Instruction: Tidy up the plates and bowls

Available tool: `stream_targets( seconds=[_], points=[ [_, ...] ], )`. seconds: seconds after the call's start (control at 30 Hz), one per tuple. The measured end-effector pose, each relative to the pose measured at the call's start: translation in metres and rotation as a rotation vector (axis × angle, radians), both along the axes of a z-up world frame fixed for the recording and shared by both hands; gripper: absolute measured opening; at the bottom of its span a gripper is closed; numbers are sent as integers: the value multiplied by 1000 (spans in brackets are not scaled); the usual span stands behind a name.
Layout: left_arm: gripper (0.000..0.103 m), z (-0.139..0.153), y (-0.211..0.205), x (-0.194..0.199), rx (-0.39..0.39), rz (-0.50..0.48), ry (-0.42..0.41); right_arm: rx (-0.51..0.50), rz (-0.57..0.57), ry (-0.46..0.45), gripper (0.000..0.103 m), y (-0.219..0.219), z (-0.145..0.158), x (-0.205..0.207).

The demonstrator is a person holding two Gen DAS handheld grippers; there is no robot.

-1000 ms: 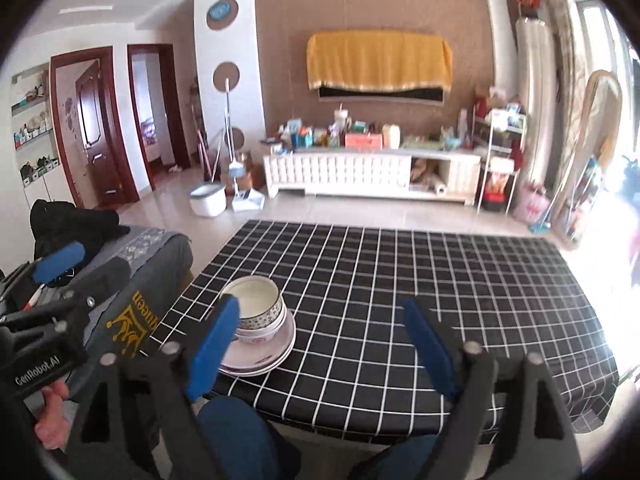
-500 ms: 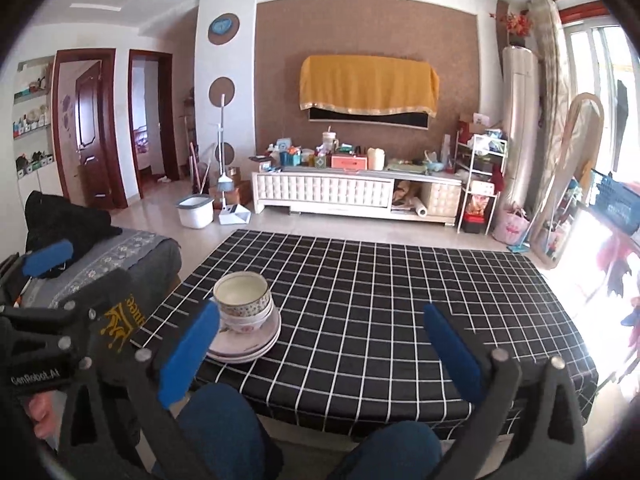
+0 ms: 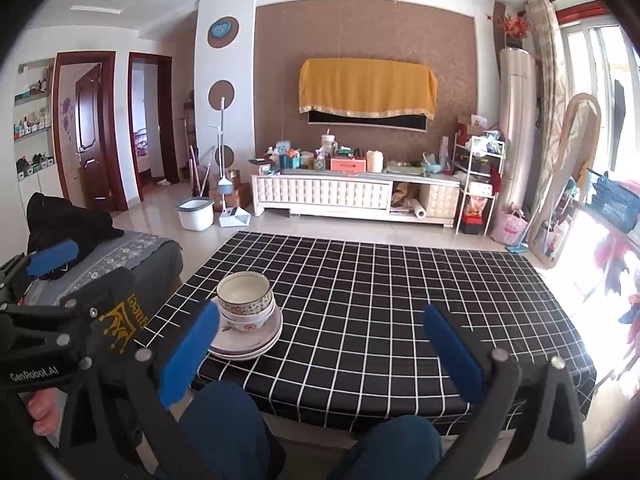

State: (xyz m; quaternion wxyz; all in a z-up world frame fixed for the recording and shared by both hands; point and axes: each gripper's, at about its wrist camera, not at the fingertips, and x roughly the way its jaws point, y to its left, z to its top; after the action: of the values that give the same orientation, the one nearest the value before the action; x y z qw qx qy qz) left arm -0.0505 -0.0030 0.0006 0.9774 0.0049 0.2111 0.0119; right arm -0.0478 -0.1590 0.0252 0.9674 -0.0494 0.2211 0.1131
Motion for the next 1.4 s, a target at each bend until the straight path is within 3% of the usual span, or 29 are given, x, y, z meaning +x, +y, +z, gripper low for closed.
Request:
stream_targets(
  seconds=[1.4],
  points=[
    [103, -8, 3, 6, -31, -18, 51, -7, -27, 44, 103, -10, -5, 10]
  ],
)
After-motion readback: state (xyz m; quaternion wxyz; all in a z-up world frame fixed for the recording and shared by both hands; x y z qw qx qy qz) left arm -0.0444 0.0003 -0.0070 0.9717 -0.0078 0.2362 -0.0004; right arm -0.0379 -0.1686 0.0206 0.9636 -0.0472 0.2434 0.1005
